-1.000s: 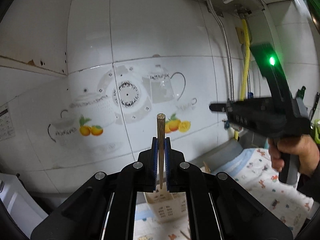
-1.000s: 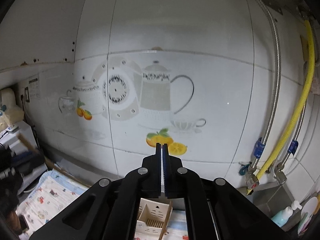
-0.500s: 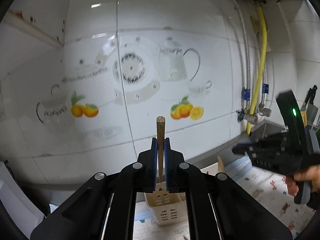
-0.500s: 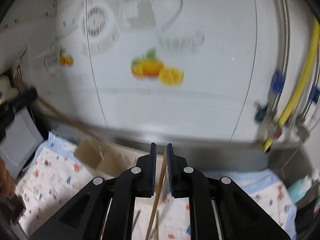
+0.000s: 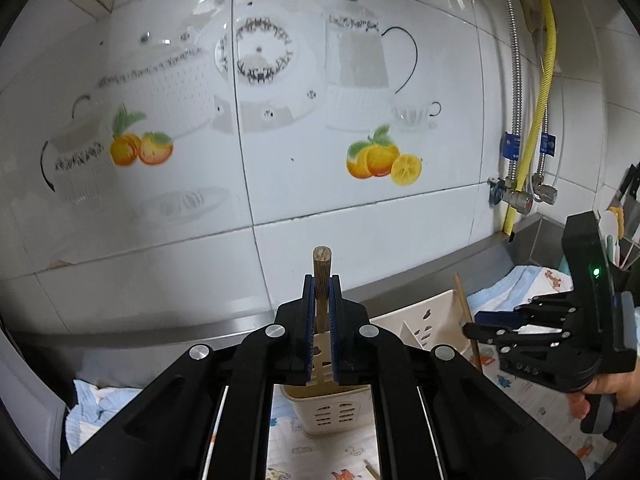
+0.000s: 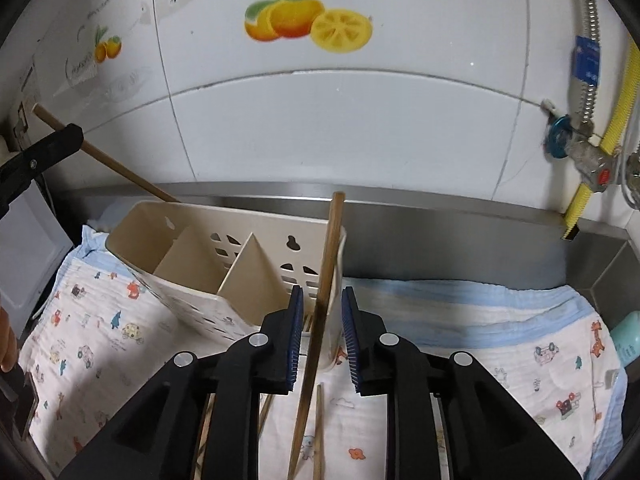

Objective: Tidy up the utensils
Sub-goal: 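Lower the right tool's chopstick into the basket while the left tool holds its chopstick above it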

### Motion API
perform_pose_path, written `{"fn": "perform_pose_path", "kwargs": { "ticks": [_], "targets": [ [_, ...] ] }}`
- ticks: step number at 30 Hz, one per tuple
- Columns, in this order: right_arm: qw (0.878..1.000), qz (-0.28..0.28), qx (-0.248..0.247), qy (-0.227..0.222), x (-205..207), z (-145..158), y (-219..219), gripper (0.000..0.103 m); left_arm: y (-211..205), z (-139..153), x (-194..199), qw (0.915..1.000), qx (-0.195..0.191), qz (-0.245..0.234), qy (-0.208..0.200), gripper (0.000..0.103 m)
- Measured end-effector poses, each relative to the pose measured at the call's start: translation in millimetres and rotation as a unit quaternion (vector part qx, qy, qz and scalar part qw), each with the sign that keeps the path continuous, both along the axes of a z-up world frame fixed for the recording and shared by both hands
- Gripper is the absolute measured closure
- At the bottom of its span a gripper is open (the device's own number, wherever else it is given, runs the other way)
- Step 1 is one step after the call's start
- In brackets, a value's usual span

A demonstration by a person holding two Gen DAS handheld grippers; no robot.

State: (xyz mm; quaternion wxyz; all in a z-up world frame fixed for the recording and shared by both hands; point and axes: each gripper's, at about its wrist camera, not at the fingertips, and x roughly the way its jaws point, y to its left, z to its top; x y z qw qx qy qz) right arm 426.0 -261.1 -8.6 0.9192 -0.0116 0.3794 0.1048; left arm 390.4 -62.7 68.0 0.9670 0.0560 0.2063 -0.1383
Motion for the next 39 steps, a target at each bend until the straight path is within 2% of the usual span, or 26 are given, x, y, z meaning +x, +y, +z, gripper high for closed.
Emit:
{"fn": "perform_pose_path", "kwargs": {
  "ticks": [4, 5, 6, 15, 20, 25, 31, 36, 39],
  "targets": [
    [1.0, -0.006, -0.016, 0.007, 6.4, -6.9, 6.9, 0.086, 0.9, -2.9, 5.4, 0.9999, -0.008, 0.0, 0.009, 0.097],
    [1.0, -0.007, -0.02, 0.006, 6.6, -8.1, 8.2, 0.091, 1.3, -3.0, 6.1, 0.9999, -0.009, -0.002, 0.01, 0.097],
    [1.0, -0.008, -0.02, 0.006, 6.9, -8.8, 9.2, 0.093, 1.1, -3.0, 6.8, 0.9999, -0.009, -0.004, 0.01, 0.097],
    [1.0, -0.008, -0.003, -0.003, 3.6, 1.9, 2.3, 0.095, 3.8, -3.9, 12.0, 0.9996, -0.015, -0.013, 0.019, 0.097],
    [1.0, -0.006, 0.003, -0.029, -4.2, 25.5, 0.0, 0.096, 7.0, 4.0, 8.7, 0.9998, -0.015, -0.005, 0.009, 0.097],
    [0.997, -0.008, 0.016, -0.069, -16.0, 60.5, -5.4, 0.096, 15.3, 24.8, -7.8, 0.9998, -0.017, 0.006, -0.011, 0.098],
    [0.989, -0.016, 0.036, -0.141, -27.4, 117.7, -10.2, 0.096, 21.3, 54.6, -36.4, 0.9989, -0.018, -0.005, -0.044, 0.097],
    [0.982, -0.019, 0.028, -0.187, -25.7, 146.9, -1.5, 0.096, 19.8, 70.2, -50.8, 0.9982, -0.013, -0.017, -0.056, 0.097],
    [0.979, -0.016, 0.027, -0.2, -18.7, 154.5, 6.3, 0.096, 19.8, 77.0, -58.6, 0.9977, -0.011, -0.02, -0.064, 0.097]
  ]
}}
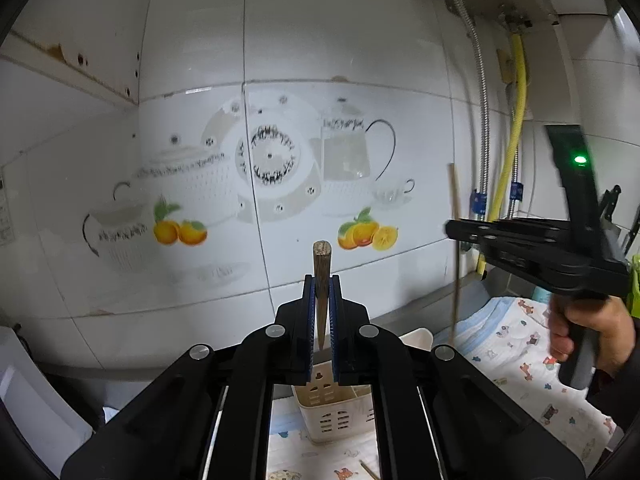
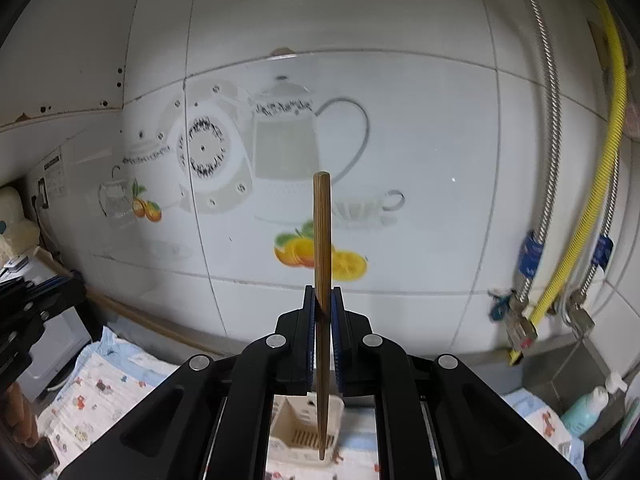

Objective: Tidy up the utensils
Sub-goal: 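Lower the right tool's chopstick into the basket while the left tool holds its chopstick above it, then lower the left tool's chopstick into the basket and open both tools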

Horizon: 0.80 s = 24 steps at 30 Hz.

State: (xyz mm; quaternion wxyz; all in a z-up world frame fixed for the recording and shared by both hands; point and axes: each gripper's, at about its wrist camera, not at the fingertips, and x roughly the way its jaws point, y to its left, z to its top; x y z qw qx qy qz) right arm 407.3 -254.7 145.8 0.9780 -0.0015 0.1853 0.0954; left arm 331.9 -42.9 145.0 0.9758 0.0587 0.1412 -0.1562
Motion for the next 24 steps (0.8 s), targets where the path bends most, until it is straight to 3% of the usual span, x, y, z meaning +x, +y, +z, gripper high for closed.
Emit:
{"fn": "perform_pose_path", "kwargs": {
  "ticks": [8, 17, 24],
  "targets": [
    [0.999, -0.001, 0.03, -0.015, 21.6, -12.6, 5.4, 0.096, 3.8, 0.6, -5.4, 0.9999, 0.009, -0.005, 0.006, 0.097],
    [1.0, -0.004, 0.016, 0.019, 35.8, -62.3, 9.2, 0.096, 3.5, -24.6, 14.7, 0.9987, 0.012, -0.006, 0.049, 0.097],
    [0.999, -0.008, 0.012, 0.034, 38.3, -83.0, 7.6, 0.096, 12.6, -10.9, 3.8, 0.9995, -0.003, 0.002, 0.033, 0.097]
  ]
}}
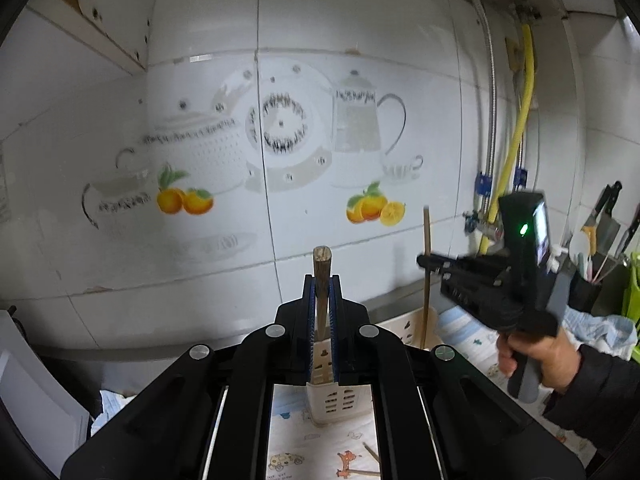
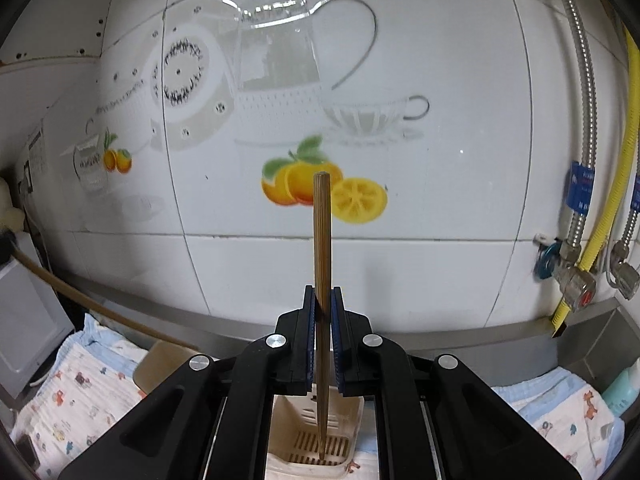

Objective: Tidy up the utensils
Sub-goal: 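Lower the left tool's chopstick into the basket and open both tools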

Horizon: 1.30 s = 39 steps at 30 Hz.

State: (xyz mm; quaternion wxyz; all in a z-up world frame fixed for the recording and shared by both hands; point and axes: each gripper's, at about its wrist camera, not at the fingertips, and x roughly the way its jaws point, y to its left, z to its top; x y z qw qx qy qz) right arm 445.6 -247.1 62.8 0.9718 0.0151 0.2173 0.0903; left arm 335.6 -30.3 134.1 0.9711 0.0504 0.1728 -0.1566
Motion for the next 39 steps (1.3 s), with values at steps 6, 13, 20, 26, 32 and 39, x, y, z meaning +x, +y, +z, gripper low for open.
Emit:
{"fn": "perform_pose_path", "kwargs": {
  "ticks": [6, 13, 20, 26, 32, 39],
  "targets": [
    [1.0, 0.0, 0.009, 0.015, 1.5, -8.8, -3.7, 0.096, -0.6, 15.2, -16.2, 0.9998, 0.003, -0.007, -0.019, 0.097],
    [1.0, 0.002, 0.001, 0.016, -1.6, -11.0, 0.0, 0.095, -7.0, -2.0, -2.2, 0.9997, 0.007, -0.011, 0.021, 0.097],
    [1.0, 0.003, -0.003, 0.014, -9.8, -6.6, -0.6, 0.085, -11.4, -28.1, 23.4, 0.998, 0.018, -0.008, 0.061, 0.097],
    [1.0, 0.009, -0.005, 0.022, -36.1, -5.3, -7.2, 0.075, -9.2, -50.1, 44.5, 0.9954, 0.009, -0.005, 0.096, 0.097],
    [0.998, 0.007, -0.003, 0.054, -73.8, -22.0, -18.9, 0.069, -7.2, -61.9, 50.4, 0.9942, 0.007, 0.003, 0.107, 0.096],
    [0.994, 0.005, 0.0, 0.106, -124.7, -53.3, -33.3, 0.069, -2.1, -50.6, 35.2, 0.9965, 0.001, 0.02, 0.081, 0.062]
  ]
}}
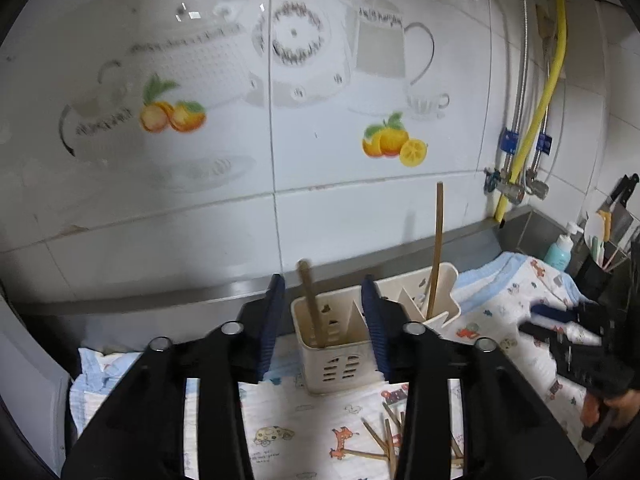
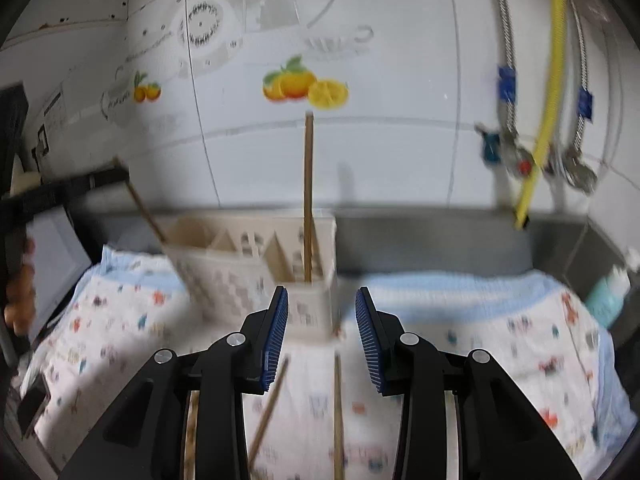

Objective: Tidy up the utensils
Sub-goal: 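Lower the left tool's chopstick into the basket and open both tools, then move both open tools back down over the chopstick pile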

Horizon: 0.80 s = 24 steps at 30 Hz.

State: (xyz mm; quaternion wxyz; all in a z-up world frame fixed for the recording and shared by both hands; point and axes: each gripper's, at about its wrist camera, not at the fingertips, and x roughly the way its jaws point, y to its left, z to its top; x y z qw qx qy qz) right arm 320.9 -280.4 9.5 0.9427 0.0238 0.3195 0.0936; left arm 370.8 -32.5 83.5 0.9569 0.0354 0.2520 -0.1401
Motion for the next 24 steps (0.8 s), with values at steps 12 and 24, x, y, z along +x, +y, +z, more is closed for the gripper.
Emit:
{"fn": "perform_pose_path", "kwargs": {
  "ticks": [12, 24],
  "targets": [
    [0.996, 0.043, 0.017, 0.083, -91.8, -75.2, 6.8, 0.069, 23.4, -6.2, -84.7, 0.9998, -0.019, 0.006, -0.006, 0.062],
    [0.986, 0.14, -0.039, 0.082, -96.0, -94.7, 30.7, 0.07, 39.0, -127.8, -156.1, 0.9895, -0.065, -0.005, 0.129, 0.063]
  ]
}}
